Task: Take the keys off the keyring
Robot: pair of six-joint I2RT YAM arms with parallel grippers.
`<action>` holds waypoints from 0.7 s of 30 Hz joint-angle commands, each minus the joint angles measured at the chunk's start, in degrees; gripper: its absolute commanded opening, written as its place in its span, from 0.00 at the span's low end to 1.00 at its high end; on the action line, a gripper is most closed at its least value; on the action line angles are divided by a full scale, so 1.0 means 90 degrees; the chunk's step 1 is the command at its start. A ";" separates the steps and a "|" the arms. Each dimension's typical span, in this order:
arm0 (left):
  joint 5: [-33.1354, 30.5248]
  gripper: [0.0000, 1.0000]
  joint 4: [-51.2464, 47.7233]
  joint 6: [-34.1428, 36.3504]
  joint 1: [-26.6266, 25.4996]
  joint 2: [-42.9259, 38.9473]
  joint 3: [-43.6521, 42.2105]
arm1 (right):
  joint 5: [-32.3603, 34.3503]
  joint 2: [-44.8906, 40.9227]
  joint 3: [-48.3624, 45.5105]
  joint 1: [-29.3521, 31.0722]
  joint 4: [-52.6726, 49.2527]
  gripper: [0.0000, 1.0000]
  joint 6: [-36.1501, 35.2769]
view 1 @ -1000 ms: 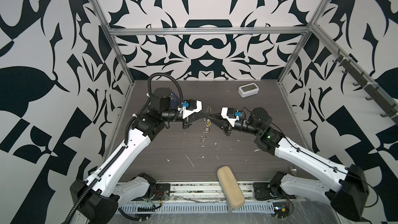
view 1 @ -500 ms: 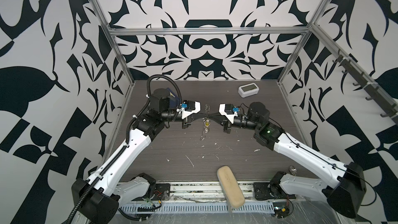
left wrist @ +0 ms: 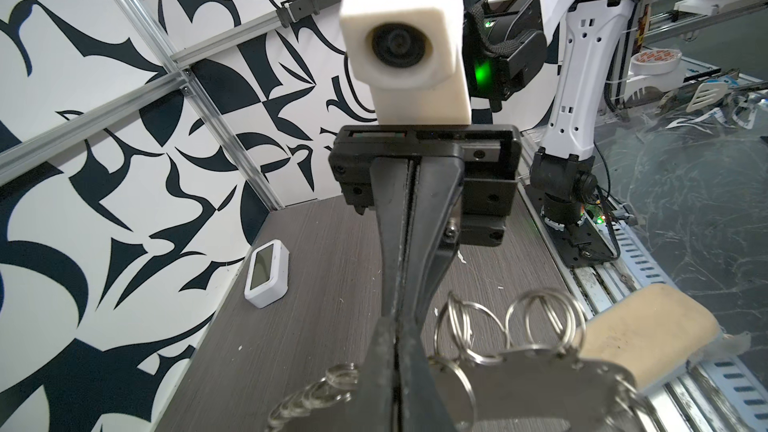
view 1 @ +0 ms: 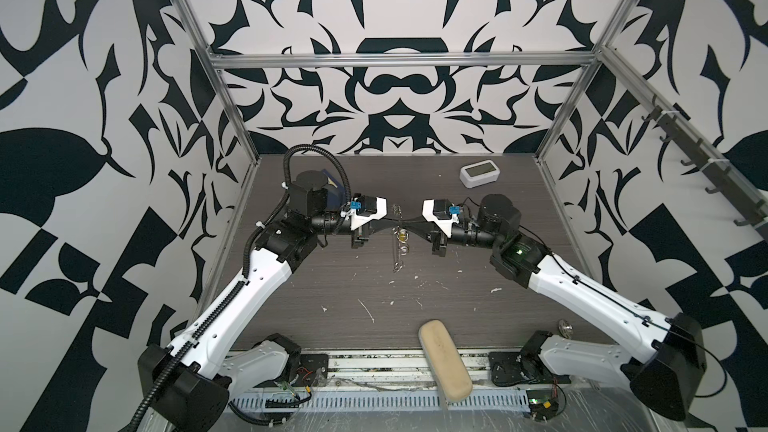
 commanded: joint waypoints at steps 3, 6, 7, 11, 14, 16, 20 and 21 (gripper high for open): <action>-0.0021 0.19 -0.0034 0.0083 -0.0017 -0.0011 -0.0033 | -0.0095 -0.0165 -0.0033 0.0010 0.1070 0.00 0.0281; -0.0075 0.20 -0.0042 0.0035 0.0003 -0.0015 -0.0009 | -0.0093 -0.0165 -0.0056 0.0000 0.1129 0.00 0.0286; -0.0093 0.22 -0.0056 0.0005 0.0003 -0.0019 0.0001 | -0.0097 -0.0171 -0.0073 0.0000 0.1146 0.00 0.0291; -0.0071 0.27 -0.0193 0.0012 0.0069 -0.0036 0.0070 | -0.0042 -0.0165 -0.0113 -0.0009 0.1207 0.00 0.0309; 0.0074 0.33 -0.0244 -0.0055 0.0154 -0.0082 0.0100 | 0.0019 -0.0156 -0.0155 -0.0029 0.1267 0.00 0.0310; 0.0171 0.36 -0.0256 -0.0133 0.0219 -0.0111 0.0099 | 0.0062 -0.0155 -0.0207 -0.0039 0.1368 0.00 0.0316; 0.0227 0.37 -0.0516 -0.0106 0.0348 -0.0177 0.0156 | 0.0134 -0.0157 -0.0268 -0.0047 0.1471 0.00 0.0311; 0.0245 0.37 -0.0612 -0.0076 0.0379 -0.0193 0.0180 | 0.0127 -0.0155 -0.0268 -0.0048 0.1481 0.00 0.0311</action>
